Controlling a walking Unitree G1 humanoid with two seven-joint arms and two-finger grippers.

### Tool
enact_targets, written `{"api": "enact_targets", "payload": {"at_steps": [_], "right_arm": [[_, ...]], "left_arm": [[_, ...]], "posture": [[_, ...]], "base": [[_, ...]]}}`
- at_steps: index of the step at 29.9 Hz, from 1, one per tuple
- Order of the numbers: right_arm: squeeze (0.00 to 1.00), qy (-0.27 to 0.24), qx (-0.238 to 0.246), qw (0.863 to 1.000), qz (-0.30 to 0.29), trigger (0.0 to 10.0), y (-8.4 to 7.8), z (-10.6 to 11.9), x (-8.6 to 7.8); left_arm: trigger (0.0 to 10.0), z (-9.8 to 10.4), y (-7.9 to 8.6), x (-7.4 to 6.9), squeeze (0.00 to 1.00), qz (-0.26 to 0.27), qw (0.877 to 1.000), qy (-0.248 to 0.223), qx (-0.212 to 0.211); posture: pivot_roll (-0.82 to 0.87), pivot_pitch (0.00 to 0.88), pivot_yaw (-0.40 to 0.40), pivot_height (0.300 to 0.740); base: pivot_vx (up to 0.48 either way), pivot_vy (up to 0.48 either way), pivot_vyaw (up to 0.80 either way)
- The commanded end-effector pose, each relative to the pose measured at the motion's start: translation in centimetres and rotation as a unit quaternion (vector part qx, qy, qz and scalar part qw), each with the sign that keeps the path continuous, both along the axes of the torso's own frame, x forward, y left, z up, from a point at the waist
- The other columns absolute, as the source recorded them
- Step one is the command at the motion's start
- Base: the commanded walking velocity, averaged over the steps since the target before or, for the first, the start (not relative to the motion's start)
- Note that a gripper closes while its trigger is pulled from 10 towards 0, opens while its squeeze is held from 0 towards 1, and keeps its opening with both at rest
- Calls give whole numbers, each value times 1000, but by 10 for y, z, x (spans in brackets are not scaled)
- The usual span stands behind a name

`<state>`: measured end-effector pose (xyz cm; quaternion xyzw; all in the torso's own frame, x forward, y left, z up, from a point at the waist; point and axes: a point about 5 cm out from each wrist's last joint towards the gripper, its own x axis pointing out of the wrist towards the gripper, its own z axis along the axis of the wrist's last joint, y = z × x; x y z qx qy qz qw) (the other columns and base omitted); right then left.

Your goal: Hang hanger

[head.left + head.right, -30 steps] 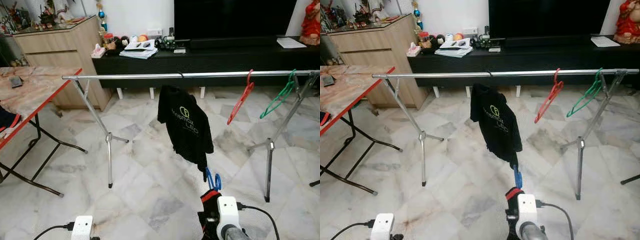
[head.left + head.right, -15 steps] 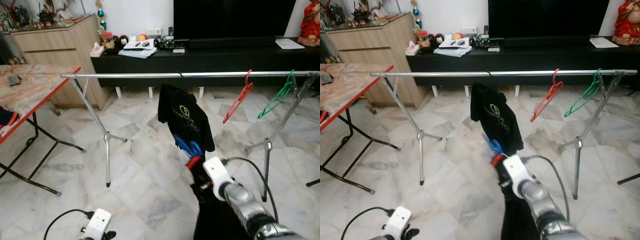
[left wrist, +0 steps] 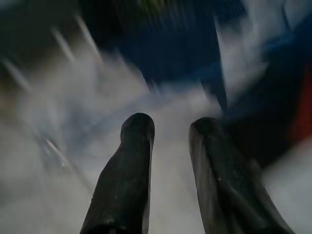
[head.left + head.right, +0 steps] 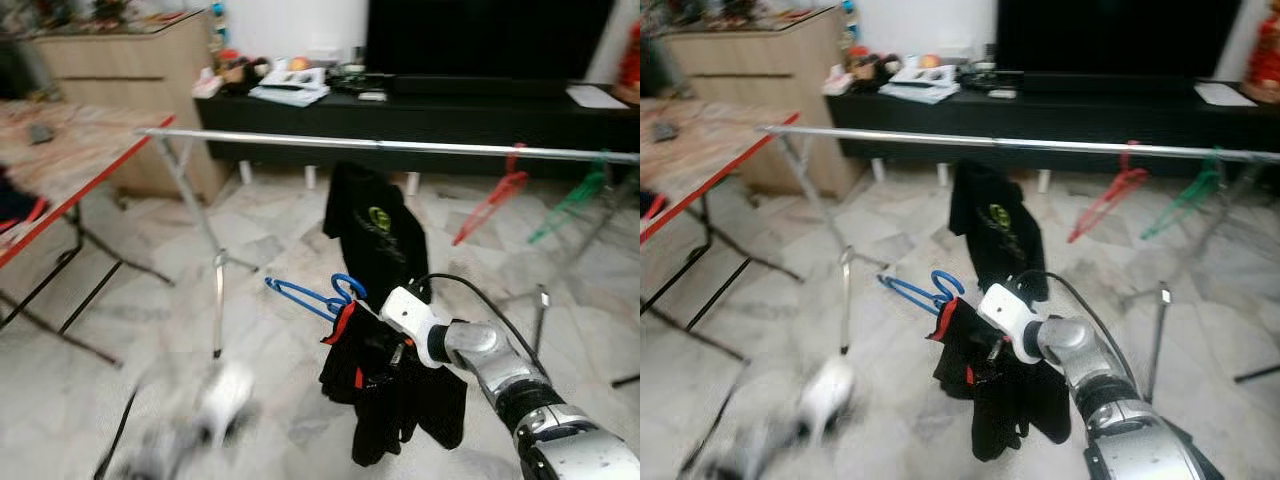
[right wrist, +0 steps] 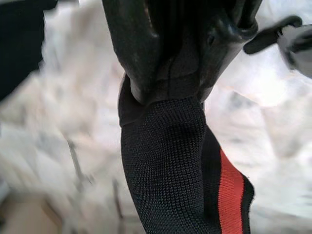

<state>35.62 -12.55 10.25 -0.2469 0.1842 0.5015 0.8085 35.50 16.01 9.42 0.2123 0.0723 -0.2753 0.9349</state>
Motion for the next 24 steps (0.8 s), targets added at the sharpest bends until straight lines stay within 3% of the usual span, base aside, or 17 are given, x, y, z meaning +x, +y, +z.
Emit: {"api": "enact_targets", "payload": {"at_steps": [1,6,13,17,19,24], "right_arm": [[0,-38,9,999,36,10000,3,26,8],[0,-59,27,996,60,10000,11,41,12],[0,-86,17,996,27,10000,8,50,19],[0,-100,45,994,-6,10000,11,62,26],[0,-112,83,990,-13,10000,21,80,32],[0,-123,111,986,7,10000,40,99,34]], "left_arm": [[10000,-28,8,-17,0,19,999,46,-3],[10000,-15,5,-6,0,44,997,37,-54],[10000,-19,1,-6,0,48,995,64,-67],[10000,-24,9,-9,0,51,995,76,-48],[10000,-29,15,-12,0,49,996,80,-3],[10000,-33,20,-15,0,57,995,64,50]], "posture": [[-35,19,19,740],[-32,19,12,740],[-38,15,10,740],[-37,15,9,740],[-37,14,10,740],[-42,5,10,740]], "base": [[0,0,0],[0,0,0],[0,0,0],[0,0,0],[0,0,0],[0,0,0]]}}
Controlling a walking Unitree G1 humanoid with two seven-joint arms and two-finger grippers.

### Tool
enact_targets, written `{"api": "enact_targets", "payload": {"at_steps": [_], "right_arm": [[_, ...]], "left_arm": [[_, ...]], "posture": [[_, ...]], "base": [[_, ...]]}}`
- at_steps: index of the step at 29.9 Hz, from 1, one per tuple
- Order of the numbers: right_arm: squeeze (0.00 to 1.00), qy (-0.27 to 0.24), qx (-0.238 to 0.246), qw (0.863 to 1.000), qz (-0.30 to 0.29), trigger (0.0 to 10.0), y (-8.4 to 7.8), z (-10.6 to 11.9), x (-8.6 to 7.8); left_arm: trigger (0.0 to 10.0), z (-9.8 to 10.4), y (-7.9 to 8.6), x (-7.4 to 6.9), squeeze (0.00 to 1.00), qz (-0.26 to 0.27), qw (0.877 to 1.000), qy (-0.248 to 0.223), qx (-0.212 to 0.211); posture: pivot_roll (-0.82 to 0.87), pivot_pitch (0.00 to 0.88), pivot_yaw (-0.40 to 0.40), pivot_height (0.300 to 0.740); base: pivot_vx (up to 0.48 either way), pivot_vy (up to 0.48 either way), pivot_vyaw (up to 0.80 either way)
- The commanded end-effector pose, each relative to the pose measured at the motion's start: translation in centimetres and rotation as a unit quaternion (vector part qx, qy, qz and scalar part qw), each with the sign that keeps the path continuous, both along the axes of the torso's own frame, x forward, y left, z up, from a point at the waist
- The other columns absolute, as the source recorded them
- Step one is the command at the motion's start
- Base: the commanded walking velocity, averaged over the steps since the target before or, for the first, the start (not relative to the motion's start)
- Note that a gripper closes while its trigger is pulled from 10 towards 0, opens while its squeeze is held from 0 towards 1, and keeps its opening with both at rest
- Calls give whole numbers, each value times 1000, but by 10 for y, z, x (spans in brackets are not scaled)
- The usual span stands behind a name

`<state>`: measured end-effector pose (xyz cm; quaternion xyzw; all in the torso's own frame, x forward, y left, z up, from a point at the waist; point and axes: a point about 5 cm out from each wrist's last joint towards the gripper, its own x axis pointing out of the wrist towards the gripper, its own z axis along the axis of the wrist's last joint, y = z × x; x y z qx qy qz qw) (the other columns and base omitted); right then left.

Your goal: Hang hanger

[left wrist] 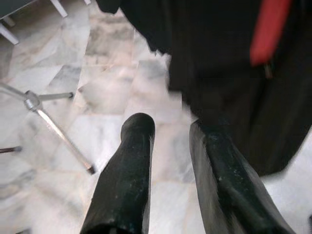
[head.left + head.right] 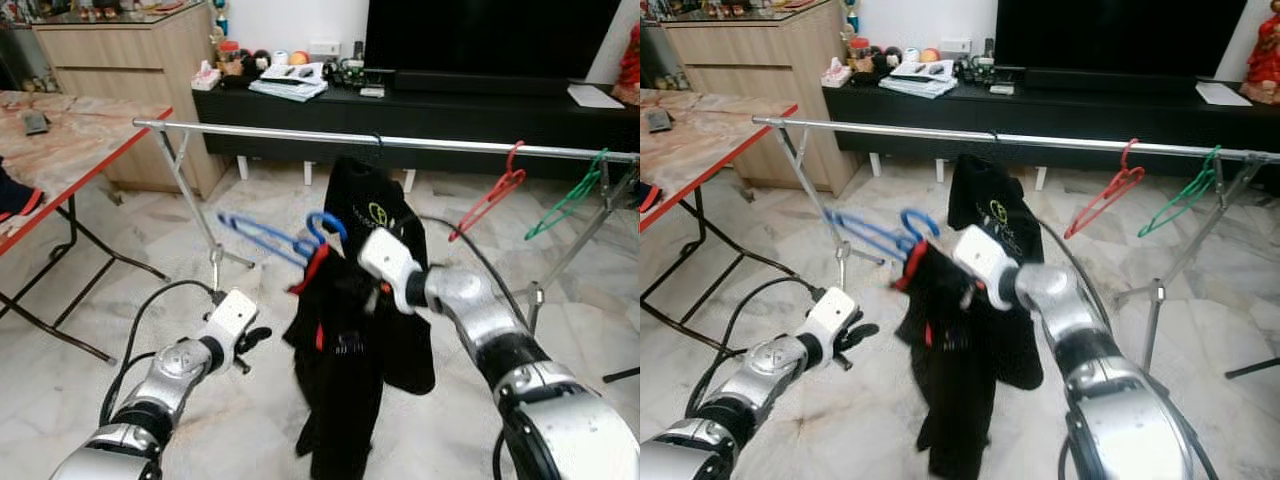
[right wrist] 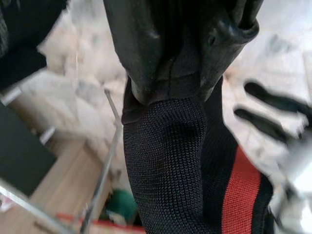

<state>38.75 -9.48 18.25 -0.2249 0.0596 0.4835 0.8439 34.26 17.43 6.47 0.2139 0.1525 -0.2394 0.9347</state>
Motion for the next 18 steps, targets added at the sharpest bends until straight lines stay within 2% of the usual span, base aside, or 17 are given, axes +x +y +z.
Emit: {"api": "enact_targets", "payload": {"at_steps": [1,7,11,18], "right_arm": [[0,-24,30,999,21,10000,14,22,2],[0,-30,31,998,51,10000,27,27,-2],[0,-28,30,996,73,10000,36,29,-5],[0,-35,32,996,76,10000,43,37,-5]], "left_arm": [[10000,-3,6,-2,0,11,999,-11,36],[10000,2,6,1,0,41,997,-47,40],[10000,2,3,2,0,55,993,-80,71],[10000,-10,0,-6,0,44,991,-78,104]], "posture": [[-45,2,9,740],[-48,0,9,740],[-54,0,7,740],[-59,0,4,740]], "base": [[0,0,0],[0,0,0],[0,0,0],[0,0,0]]}}
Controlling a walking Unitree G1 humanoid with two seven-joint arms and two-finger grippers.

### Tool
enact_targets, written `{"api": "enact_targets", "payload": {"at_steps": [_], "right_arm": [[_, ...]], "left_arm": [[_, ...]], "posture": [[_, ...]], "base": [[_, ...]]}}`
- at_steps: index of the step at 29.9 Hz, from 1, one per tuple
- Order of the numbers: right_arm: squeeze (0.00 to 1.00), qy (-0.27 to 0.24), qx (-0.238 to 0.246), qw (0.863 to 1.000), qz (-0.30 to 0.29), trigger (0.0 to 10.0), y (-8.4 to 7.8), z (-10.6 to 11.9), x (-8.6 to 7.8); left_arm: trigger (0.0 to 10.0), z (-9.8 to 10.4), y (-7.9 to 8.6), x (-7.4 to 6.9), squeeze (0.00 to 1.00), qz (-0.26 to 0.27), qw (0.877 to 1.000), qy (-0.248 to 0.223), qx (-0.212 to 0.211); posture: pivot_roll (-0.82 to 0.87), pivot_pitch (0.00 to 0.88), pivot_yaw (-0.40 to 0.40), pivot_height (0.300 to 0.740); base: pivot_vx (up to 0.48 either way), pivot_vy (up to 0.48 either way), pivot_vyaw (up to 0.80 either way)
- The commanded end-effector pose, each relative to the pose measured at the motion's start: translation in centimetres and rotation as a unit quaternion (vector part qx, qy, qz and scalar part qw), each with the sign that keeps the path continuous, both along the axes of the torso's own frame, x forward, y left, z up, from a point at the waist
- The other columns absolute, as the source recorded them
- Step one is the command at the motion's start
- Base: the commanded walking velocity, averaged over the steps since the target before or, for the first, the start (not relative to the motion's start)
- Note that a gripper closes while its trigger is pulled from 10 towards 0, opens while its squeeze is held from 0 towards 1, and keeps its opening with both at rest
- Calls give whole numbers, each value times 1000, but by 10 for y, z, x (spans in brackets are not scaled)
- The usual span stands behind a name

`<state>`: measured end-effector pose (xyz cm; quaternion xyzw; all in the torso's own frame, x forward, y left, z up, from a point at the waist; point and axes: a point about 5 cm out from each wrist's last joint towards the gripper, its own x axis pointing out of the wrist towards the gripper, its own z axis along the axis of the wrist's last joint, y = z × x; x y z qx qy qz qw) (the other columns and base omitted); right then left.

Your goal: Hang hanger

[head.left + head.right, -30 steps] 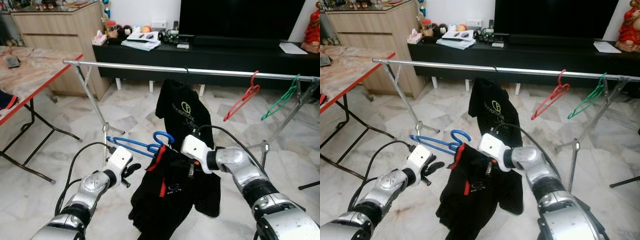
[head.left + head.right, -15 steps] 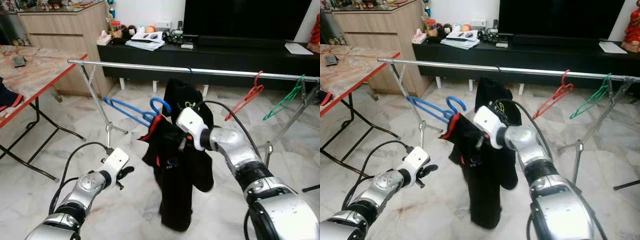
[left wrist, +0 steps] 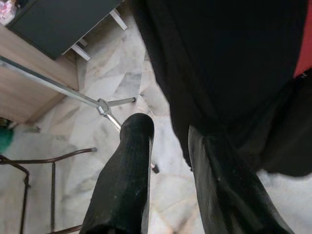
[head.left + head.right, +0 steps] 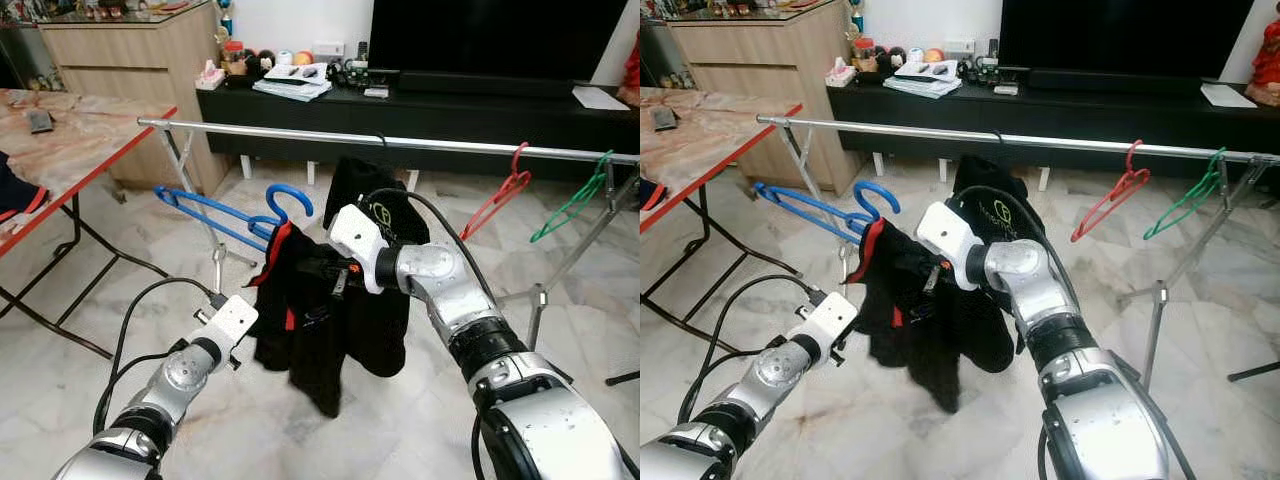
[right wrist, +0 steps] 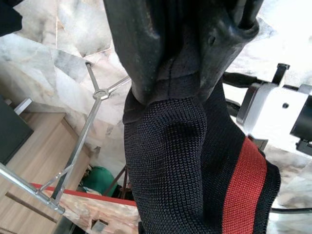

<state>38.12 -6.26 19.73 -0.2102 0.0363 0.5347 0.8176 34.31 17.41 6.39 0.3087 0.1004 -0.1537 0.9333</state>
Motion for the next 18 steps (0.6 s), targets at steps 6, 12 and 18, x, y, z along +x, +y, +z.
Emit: {"api": "enact_targets", "payload": {"at_steps": [6,12,18], "right_arm": [[0,-36,19,999,26,10000,21,27,-1],[0,-40,24,998,39,10000,31,32,-4],[0,-43,39,996,60,10000,38,41,-9]], "left_arm": [[10000,-14,-8,-10,0,-43,998,13,47],[10000,-14,-10,-11,0,-53,996,3,66],[10000,-14,-5,-9,0,-20,995,-18,101]], "posture": [[-58,0,2,740],[-53,0,-5,740],[-56,2,-5,740]], "base": [[0,0,0],[0,0,0],[0,0,0]]}}
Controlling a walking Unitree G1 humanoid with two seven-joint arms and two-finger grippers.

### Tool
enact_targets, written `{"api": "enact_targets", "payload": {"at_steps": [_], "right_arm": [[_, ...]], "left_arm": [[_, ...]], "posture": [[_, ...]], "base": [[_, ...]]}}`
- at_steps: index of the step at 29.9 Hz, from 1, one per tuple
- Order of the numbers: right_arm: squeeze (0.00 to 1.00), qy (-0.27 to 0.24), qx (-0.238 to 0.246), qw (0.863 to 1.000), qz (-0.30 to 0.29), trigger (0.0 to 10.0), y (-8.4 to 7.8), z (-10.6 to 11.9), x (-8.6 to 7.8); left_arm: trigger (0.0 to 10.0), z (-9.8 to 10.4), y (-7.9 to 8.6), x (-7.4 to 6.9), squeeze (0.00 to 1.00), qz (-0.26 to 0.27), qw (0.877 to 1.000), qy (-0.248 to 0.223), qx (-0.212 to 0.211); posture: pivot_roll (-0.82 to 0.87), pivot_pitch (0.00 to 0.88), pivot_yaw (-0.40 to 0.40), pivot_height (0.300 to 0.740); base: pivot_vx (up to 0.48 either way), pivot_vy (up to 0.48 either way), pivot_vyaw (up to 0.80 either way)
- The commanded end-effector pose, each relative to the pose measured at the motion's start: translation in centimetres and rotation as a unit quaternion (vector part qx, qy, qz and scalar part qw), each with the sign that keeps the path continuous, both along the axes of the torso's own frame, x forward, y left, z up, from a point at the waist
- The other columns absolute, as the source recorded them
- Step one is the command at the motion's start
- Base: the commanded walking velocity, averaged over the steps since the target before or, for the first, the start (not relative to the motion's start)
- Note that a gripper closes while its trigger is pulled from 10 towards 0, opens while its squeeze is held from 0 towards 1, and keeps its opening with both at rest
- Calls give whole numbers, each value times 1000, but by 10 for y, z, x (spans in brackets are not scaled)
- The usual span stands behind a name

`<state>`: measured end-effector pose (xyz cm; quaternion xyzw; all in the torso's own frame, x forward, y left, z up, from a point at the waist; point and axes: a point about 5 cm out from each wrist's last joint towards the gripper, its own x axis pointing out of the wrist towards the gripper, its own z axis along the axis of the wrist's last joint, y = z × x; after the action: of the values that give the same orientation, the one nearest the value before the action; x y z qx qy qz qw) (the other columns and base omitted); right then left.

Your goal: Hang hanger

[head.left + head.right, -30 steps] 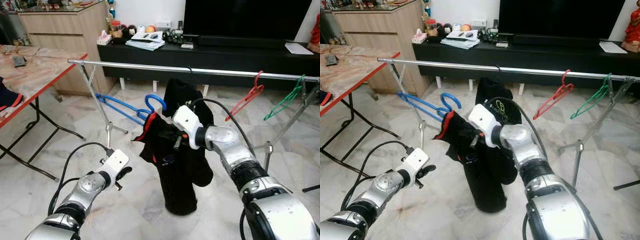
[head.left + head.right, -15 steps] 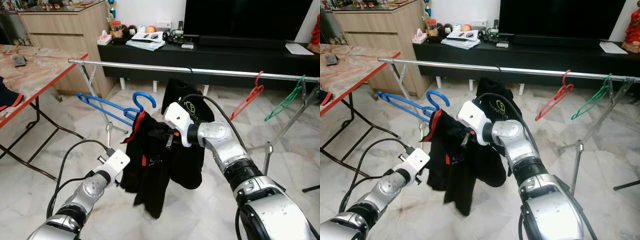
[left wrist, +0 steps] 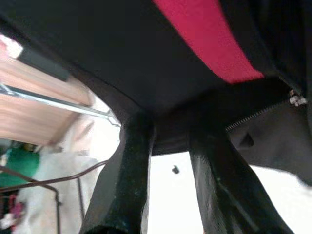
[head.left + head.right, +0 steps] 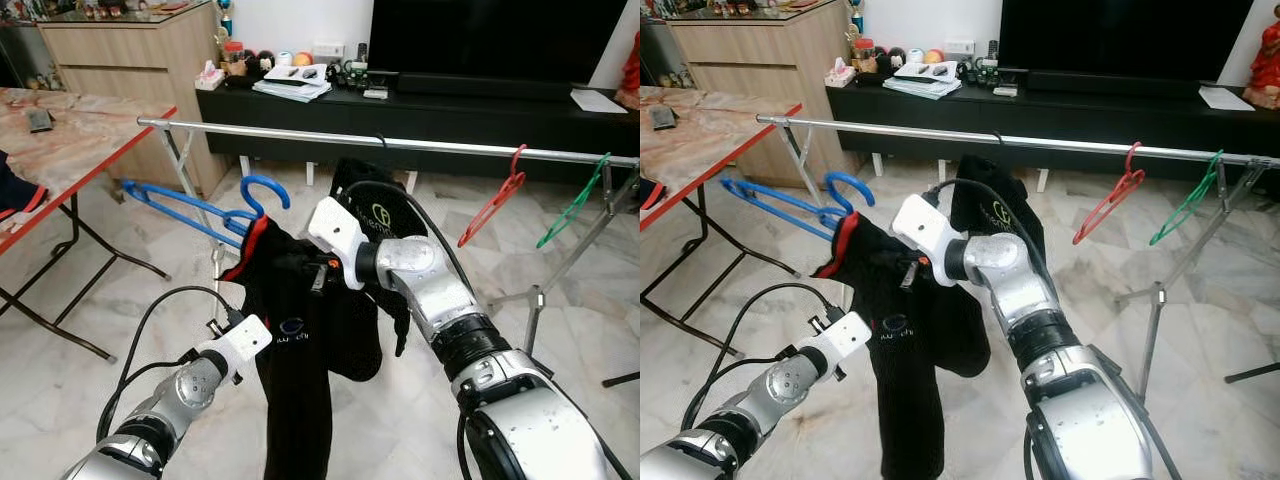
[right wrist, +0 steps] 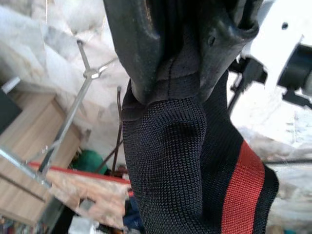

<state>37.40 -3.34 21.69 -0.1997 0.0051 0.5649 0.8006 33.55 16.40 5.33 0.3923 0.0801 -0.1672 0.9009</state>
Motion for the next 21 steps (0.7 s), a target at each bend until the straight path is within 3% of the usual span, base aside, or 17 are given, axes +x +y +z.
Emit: {"api": "enact_targets", "payload": {"at_steps": [1,4,5,12,21], "right_arm": [[0,-33,19,999,24,10000,10,23,-3],[0,-36,22,999,29,10000,10,26,-4],[0,-37,23,999,30,10000,10,28,-4],[0,-35,24,999,29,10000,9,29,-5],[0,-30,27,999,32,10000,10,29,-6]], "left_arm": [[10000,-4,7,-1,0,26,1000,2,18],[10000,-5,10,-1,0,46,999,-2,18],[10000,-6,12,-2,1000,59,998,0,14],[10000,-8,18,-3,1000,101,995,-14,13],[10000,8,22,5,1000,132,989,-64,-15]], "posture": [[-59,1,-5,740],[-59,1,-5,740],[-62,0,-5,740],[-61,0,-8,740],[-60,0,-10,740]], "base": [[0,0,0],[0,0,0],[0,0,0],[0,0,0],[0,0,0]]}}
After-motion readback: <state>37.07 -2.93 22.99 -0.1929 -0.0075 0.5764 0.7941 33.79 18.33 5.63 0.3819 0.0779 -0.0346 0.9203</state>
